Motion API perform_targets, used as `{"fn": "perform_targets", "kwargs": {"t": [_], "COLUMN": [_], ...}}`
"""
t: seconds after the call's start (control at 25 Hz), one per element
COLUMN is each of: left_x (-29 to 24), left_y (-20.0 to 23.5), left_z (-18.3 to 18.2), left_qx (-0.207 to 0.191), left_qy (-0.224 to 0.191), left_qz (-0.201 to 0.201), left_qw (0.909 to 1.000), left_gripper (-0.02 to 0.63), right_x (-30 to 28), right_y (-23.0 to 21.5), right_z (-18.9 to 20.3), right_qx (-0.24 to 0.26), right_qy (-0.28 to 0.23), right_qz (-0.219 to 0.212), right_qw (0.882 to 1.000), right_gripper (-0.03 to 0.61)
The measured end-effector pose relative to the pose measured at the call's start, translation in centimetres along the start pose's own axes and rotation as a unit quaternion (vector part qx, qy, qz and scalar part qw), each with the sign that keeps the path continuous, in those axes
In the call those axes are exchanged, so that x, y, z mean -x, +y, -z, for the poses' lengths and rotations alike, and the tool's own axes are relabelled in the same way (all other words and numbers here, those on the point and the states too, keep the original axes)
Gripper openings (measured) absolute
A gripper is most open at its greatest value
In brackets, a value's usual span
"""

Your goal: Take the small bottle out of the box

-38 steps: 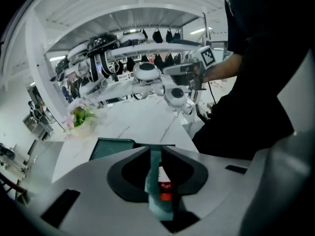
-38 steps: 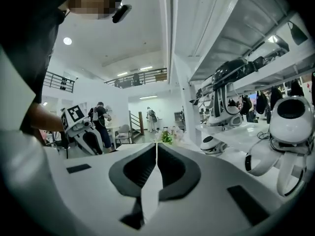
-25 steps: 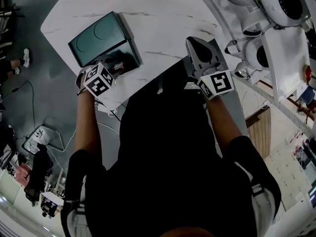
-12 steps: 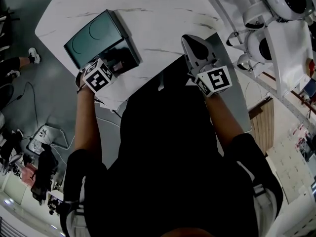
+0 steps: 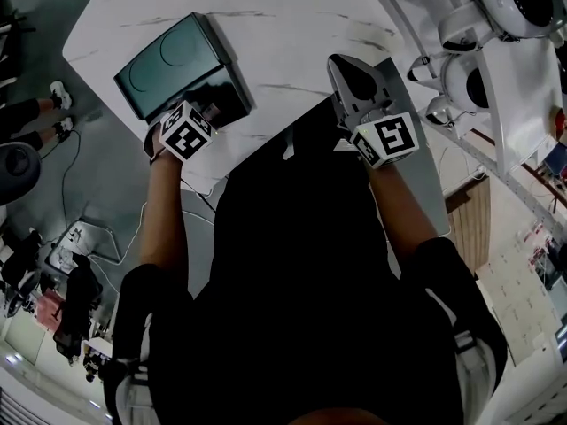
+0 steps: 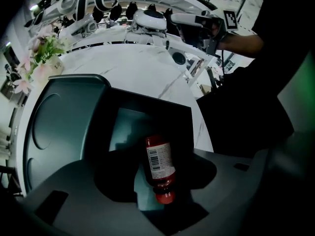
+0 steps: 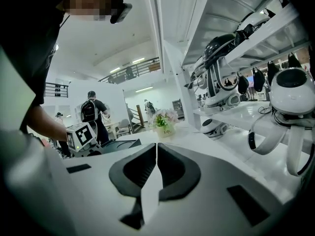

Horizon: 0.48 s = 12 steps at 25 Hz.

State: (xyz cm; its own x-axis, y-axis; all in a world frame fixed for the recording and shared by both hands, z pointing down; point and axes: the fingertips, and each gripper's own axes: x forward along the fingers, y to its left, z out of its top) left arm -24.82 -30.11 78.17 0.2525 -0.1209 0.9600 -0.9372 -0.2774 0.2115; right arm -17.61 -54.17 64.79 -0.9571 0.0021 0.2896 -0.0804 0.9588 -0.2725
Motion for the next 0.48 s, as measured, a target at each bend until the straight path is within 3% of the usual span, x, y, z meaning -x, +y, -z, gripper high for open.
{"fn": "perform_targets", "kwargs": {"t": [0.48], "left_x": [-1.0], "left_y": [1.1], "left_z": [0.0], "left_qx": [0.082], "left_qy": [0.000], "left_qz": [-0.057], "left_qw": [0.9949], "left_gripper": [0.236], "right_x": [0.0], "right_y": [0.9], "right_z": [0.9], "right_qx": [-0.011], "right_qy": [0.005], "right_qz": [-0.003], "right_qw": [1.000], "right_gripper": [0.035]}}
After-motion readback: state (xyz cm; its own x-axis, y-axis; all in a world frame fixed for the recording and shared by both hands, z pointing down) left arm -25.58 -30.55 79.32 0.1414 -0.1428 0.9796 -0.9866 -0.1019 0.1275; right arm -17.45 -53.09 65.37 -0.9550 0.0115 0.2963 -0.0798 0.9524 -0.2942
